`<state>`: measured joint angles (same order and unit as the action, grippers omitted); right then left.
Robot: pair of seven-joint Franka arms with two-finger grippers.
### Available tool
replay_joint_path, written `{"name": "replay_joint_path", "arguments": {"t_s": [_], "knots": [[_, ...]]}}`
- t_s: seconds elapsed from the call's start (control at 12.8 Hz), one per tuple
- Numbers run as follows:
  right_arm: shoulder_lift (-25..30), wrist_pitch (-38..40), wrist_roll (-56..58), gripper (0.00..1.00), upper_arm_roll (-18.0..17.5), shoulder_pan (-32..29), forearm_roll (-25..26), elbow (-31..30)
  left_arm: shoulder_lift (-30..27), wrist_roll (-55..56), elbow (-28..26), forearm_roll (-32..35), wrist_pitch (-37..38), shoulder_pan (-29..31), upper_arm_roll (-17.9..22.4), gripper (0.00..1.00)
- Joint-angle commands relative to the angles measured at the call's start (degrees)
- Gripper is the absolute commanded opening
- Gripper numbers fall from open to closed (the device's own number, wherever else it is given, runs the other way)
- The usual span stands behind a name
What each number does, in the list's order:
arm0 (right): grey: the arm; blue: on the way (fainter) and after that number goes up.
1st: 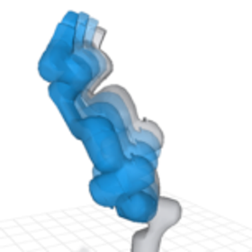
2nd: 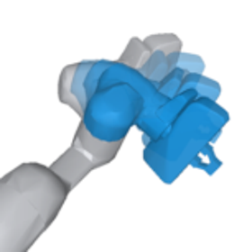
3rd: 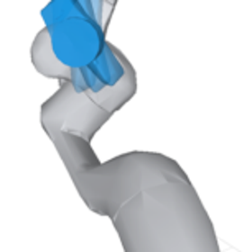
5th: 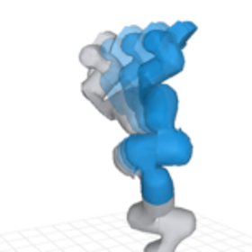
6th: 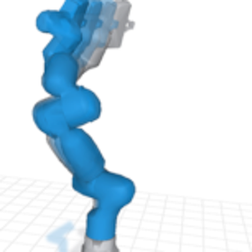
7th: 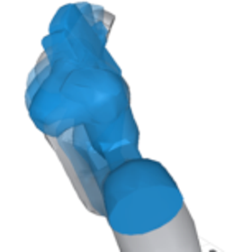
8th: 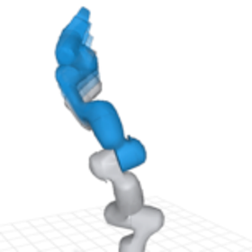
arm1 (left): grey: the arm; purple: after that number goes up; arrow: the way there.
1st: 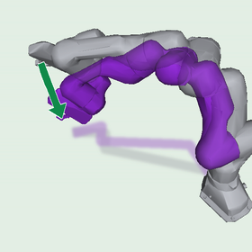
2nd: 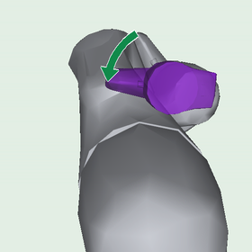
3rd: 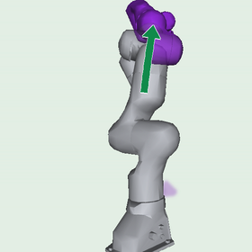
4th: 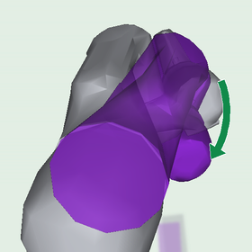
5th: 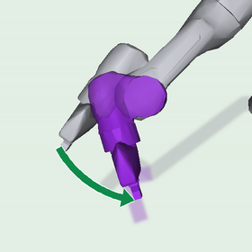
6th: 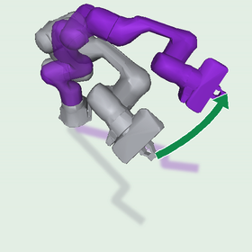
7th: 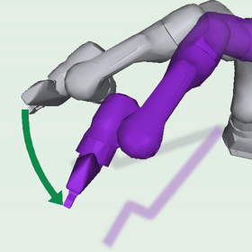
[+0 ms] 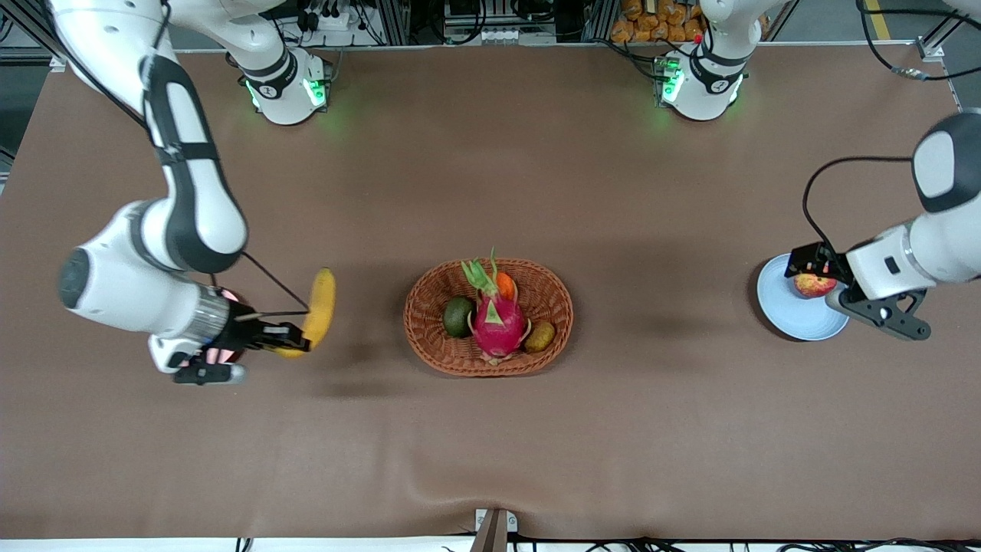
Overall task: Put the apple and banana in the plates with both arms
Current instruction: 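Lower the apple onto the blue plate while the right gripper lifts the banana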
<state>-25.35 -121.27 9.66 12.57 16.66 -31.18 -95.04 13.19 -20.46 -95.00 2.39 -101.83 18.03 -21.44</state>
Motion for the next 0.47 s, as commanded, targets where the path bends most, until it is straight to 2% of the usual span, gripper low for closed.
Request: {"name": "replay_joint_path", "arguments": {"t_s": [0.0, 0.16, 0.31, 0.39], "knots": [[8.3, 0.4, 3.8, 0.01, 3.1, -0.2, 4.7, -8.6, -2.9, 0.1, 0.5, -0.2, 1.2, -10.3, 12.4, 1.00], [8.1, 0.5, 9.8, 0.01, 6.6, -1.3, 8.5, -9.1, -3.3, 0.2, 2.0, 0.0, 1.3, -12.7, 14.8, 1.00], [6.1, 0.2, 17.7, 0.01, 7.1, -5.6, 8.9, -9.0, -4.9, 0.2, 2.0, -0.8, 1.5, -17.7, 21.4, 1.00], [4.9, -0.3, 21.2, 0.01, 7.1, -7.7, 8.9, -8.8, -5.9, 0.9, 2.1, -0.9, 3.0, -18.1, 21.6, 1.00]]}}
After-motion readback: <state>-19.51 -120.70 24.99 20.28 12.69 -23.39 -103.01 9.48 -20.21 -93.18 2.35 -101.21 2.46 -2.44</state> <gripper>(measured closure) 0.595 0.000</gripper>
